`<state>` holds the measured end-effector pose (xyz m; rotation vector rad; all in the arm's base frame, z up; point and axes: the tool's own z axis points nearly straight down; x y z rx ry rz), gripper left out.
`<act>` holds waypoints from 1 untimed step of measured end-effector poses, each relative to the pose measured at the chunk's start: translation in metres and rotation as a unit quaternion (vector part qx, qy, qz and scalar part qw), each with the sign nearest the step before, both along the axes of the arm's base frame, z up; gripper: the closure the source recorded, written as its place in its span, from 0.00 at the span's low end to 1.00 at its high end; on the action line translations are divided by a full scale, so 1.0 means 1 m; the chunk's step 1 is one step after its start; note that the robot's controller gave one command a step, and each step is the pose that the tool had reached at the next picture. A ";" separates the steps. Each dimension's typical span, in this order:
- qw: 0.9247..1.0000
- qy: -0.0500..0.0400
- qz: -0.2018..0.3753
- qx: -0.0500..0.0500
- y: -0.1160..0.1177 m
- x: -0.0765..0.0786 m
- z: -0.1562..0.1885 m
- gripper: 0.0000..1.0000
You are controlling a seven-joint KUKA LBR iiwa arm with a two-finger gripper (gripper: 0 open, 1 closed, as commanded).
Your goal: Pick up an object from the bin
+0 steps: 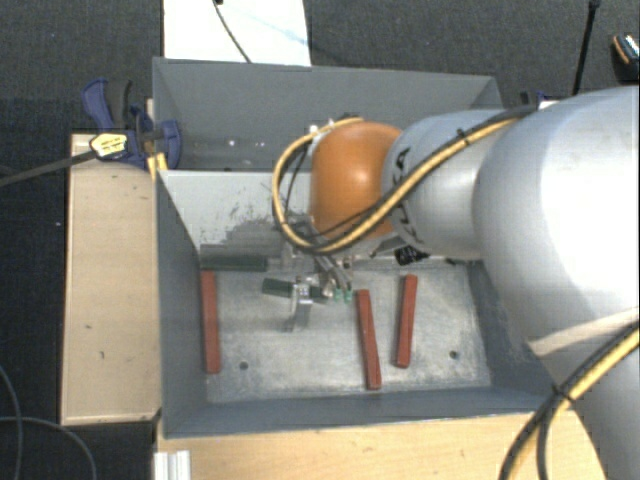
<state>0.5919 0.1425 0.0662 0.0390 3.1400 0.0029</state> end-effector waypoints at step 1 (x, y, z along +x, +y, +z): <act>1.000 -0.003 -0.019 0.001 0.014 0.000 0.036 0.00</act>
Offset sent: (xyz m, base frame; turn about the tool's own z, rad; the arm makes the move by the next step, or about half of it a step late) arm -0.0018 0.0132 0.0338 0.0401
